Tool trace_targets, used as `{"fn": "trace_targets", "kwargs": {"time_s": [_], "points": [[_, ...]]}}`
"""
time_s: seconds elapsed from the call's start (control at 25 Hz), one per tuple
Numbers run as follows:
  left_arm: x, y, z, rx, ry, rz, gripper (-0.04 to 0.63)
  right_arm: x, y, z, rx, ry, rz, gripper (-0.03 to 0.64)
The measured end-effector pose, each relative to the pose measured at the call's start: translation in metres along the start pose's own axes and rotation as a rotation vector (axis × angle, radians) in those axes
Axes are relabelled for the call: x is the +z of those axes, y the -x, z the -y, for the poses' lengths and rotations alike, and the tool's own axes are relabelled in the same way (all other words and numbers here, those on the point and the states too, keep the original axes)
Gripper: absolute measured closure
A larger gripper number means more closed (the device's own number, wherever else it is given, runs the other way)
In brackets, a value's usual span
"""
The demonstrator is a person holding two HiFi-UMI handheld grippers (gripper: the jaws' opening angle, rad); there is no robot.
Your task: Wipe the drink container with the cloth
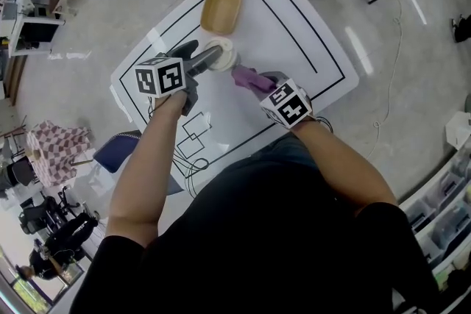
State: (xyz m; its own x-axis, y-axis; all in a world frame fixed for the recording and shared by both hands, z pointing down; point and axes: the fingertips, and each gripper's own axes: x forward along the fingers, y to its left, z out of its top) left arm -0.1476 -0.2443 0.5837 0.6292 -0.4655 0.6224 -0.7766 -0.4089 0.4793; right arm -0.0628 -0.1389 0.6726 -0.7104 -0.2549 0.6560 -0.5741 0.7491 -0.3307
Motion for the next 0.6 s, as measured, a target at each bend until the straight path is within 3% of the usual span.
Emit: {"fn": "trace_targets", "kwargs": {"time_s": [0.28,0.6], "points": [[0.0,-0.002,0.0,-0.001,0.018,0.003,0.218,0.082,0.027,0.005,0.025,0.084,0.162,0.526],[0.002,-0.004,-0.001,-0.006,0.049,0.016,0.218,0.079,0.003,0.024,0.033,0.064,0.149,0.526]]}}
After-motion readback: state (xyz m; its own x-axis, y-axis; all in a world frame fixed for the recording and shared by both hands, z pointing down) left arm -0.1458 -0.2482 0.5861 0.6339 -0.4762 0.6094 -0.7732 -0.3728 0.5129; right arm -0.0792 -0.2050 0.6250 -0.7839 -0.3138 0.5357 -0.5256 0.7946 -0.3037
